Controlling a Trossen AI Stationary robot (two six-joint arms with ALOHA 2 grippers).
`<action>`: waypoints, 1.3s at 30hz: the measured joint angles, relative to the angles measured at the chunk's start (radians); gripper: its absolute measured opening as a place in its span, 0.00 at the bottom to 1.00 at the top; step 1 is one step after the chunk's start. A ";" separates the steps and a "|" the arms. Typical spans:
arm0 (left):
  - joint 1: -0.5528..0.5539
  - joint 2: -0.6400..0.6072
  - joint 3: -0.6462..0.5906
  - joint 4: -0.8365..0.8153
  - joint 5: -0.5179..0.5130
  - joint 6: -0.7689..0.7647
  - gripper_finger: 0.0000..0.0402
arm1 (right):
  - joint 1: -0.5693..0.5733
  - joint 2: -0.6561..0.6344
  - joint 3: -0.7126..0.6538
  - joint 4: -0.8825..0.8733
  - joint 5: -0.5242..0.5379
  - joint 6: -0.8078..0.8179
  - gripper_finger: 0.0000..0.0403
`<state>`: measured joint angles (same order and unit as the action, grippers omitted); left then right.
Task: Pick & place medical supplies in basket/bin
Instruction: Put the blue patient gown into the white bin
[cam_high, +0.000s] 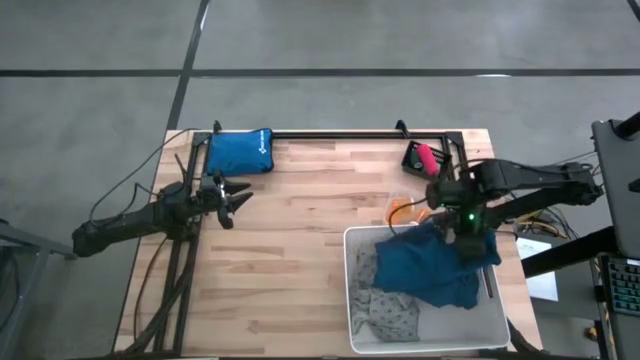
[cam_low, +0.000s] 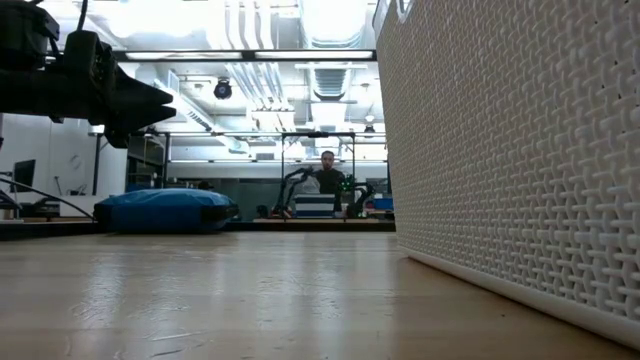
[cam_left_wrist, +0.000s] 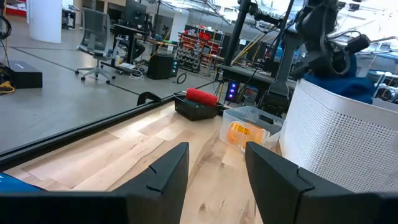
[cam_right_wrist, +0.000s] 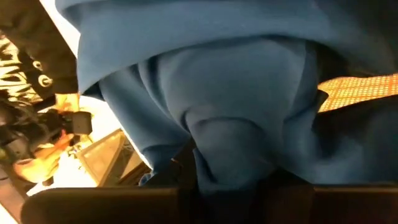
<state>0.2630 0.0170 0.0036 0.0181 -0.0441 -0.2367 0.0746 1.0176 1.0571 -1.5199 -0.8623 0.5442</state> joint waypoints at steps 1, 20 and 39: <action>0.000 0.000 0.000 0.000 0.000 0.000 0.41 | 0.000 0.003 -0.015 0.007 -0.001 0.002 0.11; 0.000 0.000 0.000 0.000 0.000 0.000 0.41 | 0.000 0.033 -0.079 0.064 -0.004 0.004 0.29; 0.000 0.000 0.000 0.000 0.000 0.000 0.41 | 0.000 0.016 -0.066 0.102 -0.009 0.058 0.65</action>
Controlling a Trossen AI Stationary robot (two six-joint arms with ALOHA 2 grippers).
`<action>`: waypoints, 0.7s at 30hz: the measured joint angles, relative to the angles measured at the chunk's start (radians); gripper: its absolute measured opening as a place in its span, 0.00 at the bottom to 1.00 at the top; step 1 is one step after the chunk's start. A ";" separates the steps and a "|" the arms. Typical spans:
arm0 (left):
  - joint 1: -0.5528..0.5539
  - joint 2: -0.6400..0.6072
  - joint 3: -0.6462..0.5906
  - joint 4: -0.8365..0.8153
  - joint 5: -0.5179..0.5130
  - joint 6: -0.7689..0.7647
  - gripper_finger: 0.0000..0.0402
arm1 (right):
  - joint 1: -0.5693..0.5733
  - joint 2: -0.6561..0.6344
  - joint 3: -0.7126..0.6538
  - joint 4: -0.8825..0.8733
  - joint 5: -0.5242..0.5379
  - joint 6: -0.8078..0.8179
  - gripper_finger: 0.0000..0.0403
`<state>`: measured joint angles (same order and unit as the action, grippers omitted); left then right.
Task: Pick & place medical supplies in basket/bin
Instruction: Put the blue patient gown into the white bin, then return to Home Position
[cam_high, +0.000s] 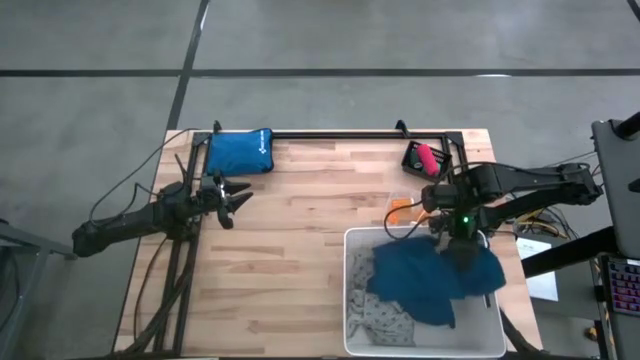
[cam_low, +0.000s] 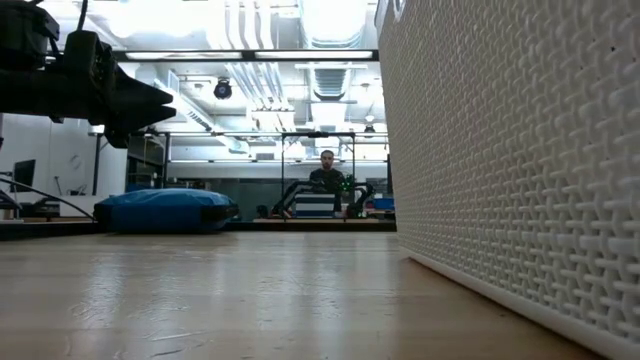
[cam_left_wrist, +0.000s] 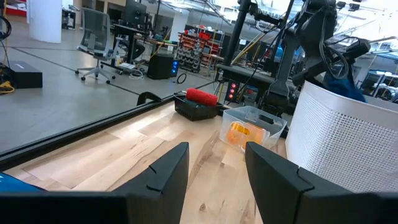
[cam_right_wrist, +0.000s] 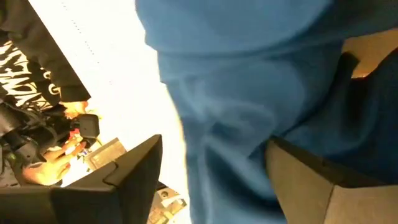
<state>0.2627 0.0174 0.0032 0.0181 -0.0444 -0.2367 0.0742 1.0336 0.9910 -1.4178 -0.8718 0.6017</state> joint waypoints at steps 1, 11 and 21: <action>0.000 0.000 0.000 0.000 0.000 0.000 0.41 | 0.000 0.000 0.004 0.000 0.001 0.002 0.67; 0.000 0.000 0.000 0.000 0.000 0.000 0.41 | 0.000 0.002 0.099 0.007 0.021 -0.033 0.73; 0.000 0.000 0.000 0.000 0.000 0.000 0.41 | 0.000 -0.001 0.257 0.008 0.141 -0.058 0.70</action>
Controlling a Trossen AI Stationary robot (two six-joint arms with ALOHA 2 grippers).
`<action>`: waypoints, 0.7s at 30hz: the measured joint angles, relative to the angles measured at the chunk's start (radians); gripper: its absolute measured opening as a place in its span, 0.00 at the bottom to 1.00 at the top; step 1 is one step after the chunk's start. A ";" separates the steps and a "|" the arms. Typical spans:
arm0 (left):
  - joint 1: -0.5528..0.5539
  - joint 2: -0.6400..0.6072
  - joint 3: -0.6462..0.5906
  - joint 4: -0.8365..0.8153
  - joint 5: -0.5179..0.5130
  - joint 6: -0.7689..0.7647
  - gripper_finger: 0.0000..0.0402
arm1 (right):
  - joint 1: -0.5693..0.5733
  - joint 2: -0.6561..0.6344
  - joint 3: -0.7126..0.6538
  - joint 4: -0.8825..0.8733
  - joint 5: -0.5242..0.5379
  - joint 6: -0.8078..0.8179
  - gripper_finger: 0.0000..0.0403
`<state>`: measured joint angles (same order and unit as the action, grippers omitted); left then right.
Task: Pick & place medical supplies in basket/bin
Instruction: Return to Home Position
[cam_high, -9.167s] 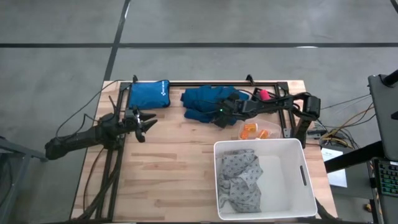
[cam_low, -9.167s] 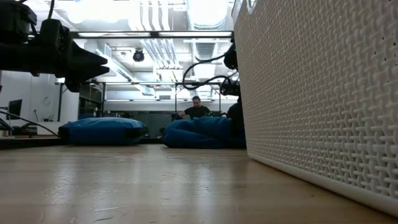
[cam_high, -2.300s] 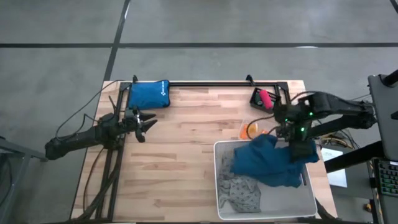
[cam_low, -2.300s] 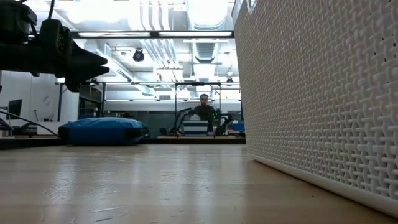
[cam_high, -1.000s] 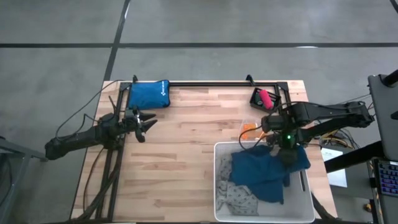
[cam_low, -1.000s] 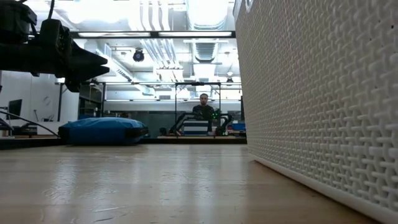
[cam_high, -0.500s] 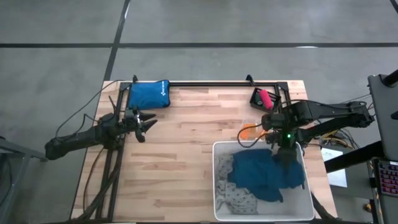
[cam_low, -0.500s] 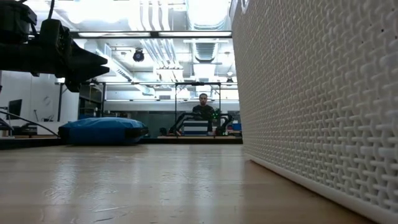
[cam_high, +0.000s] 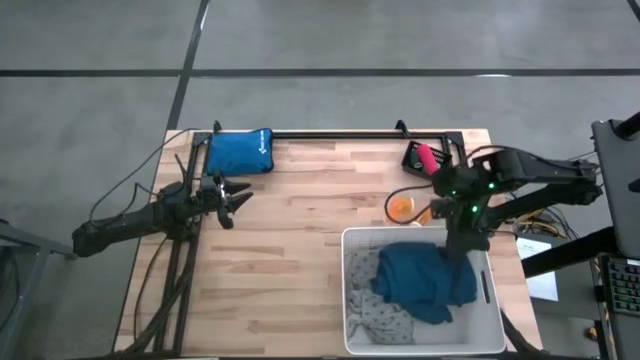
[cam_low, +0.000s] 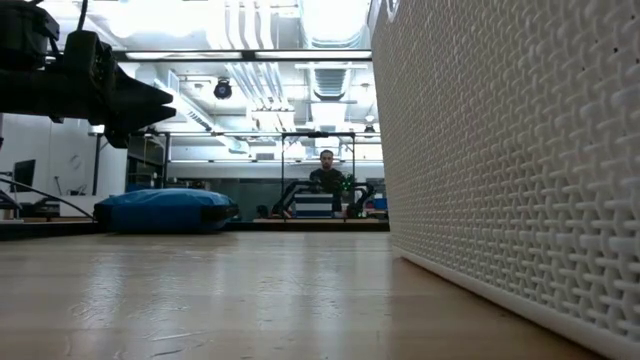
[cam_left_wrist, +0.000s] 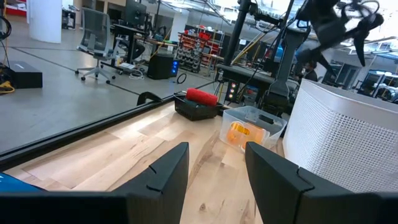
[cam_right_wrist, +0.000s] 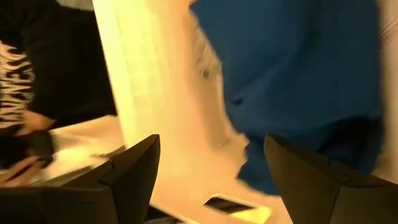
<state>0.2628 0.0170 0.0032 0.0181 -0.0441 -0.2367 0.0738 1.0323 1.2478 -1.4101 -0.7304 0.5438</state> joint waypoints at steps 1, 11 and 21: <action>0.000 0.000 0.000 0.000 0.000 0.000 0.41 | 0.000 -0.001 0.017 0.000 0.024 -0.016 0.70; 0.000 0.000 0.000 0.000 0.000 0.000 0.41 | 0.000 -0.002 0.152 0.032 0.506 -0.103 0.72; 0.000 0.000 0.000 0.000 0.000 0.000 0.41 | 0.000 -0.001 0.150 0.258 0.895 -0.250 0.73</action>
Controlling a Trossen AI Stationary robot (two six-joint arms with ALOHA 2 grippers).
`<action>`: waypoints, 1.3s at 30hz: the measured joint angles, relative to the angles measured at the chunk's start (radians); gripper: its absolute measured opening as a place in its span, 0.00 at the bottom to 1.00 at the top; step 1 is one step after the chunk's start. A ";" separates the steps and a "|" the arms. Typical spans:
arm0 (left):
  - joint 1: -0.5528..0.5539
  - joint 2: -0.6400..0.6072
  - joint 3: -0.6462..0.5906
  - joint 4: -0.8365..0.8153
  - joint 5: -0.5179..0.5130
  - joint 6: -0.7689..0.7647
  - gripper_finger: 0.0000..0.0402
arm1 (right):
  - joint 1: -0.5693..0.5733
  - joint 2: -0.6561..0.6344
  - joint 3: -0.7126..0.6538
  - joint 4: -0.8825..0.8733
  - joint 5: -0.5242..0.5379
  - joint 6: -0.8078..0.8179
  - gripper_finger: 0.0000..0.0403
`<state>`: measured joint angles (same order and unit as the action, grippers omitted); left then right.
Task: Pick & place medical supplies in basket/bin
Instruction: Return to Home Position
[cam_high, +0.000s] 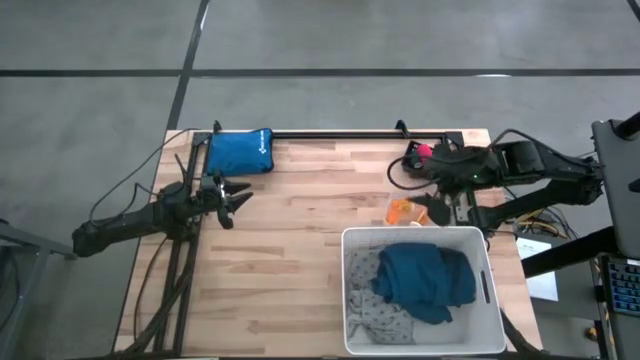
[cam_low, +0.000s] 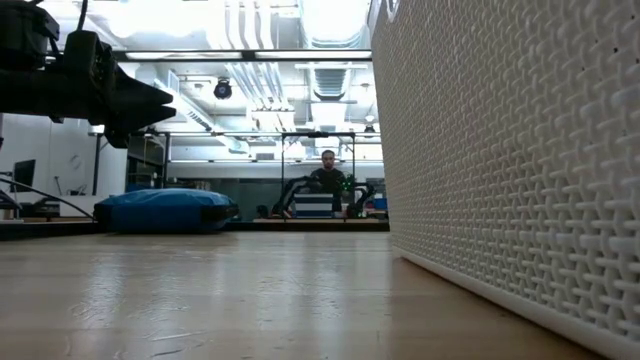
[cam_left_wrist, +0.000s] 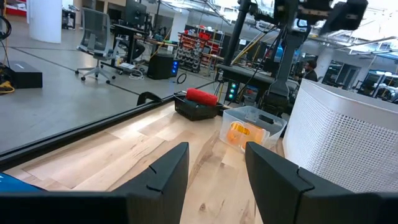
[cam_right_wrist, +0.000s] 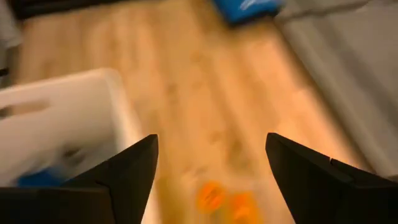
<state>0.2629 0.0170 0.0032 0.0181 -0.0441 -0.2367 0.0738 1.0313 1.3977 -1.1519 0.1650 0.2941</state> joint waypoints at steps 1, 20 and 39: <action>0.000 0.000 0.000 0.000 0.000 0.000 0.41 | 0.000 0.000 -0.007 0.029 0.050 -0.023 0.72; 0.000 0.000 0.000 0.000 0.000 0.000 0.41 | -0.001 0.006 -0.218 0.777 0.258 -0.238 0.61; 0.000 0.000 0.000 0.000 0.000 0.000 0.41 | -0.043 -0.011 -0.321 0.832 0.283 -0.257 0.12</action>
<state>0.2629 0.0170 0.0035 0.0181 -0.0441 -0.2367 0.0311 1.0199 1.0765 -0.3195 0.4476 0.0373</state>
